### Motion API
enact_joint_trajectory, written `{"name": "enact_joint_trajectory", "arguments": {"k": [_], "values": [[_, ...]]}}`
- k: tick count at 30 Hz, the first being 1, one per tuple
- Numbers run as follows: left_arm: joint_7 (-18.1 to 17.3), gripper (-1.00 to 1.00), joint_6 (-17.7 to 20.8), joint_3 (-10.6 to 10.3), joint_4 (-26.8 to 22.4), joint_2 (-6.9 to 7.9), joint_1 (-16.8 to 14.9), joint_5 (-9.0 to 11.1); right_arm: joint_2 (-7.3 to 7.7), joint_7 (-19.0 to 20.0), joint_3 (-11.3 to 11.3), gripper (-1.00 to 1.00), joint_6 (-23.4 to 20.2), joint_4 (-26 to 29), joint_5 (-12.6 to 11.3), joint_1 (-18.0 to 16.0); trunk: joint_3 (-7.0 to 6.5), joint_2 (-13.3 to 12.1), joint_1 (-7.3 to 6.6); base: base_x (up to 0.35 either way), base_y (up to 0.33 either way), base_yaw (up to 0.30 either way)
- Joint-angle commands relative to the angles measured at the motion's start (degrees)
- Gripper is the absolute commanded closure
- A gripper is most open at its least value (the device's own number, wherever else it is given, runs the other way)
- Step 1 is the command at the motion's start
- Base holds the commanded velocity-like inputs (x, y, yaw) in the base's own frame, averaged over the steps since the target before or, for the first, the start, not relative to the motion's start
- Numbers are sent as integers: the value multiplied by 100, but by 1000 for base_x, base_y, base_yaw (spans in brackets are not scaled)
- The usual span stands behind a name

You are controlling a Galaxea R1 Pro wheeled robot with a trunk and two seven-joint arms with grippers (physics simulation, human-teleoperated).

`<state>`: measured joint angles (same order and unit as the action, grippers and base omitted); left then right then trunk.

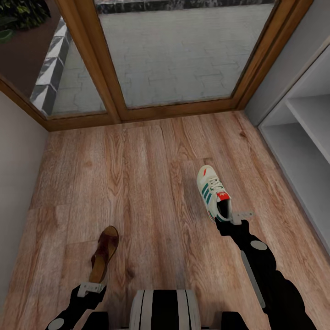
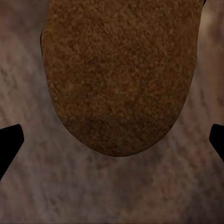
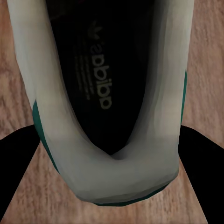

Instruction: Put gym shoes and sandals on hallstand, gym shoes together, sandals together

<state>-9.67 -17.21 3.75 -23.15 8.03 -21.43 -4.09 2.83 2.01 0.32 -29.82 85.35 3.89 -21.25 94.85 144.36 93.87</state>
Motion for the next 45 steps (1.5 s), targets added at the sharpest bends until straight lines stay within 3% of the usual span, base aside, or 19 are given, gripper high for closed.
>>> {"name": "enact_joint_trajectory", "arguments": {"k": [1, 26, 27, 45], "values": [[-35, -100, -19, 43, 5, -3, -2, -41, 1, 21, 3, 100, -33, 8, 42, -2, 3, 1, -1, 25, 0, 0], [-35, -100, -19, 47, -2, -12, -3, -30, 3, 19, 3, 100, -33, 15, 42, -2, 3, 1, -1, 48, 0, 0], [-35, 100, -19, 47, 0, -9, -2, -30, 2, 19, 2, 100, -33, 16, 42, -2, 3, 1, -1, 0, 0, 0], [-34, 100, -19, 47, -45, -4, -3, -24, 1, 21, 2, 100, -33, 16, 42, -2, 3, 1, -1, 0, 0, 0]]}}
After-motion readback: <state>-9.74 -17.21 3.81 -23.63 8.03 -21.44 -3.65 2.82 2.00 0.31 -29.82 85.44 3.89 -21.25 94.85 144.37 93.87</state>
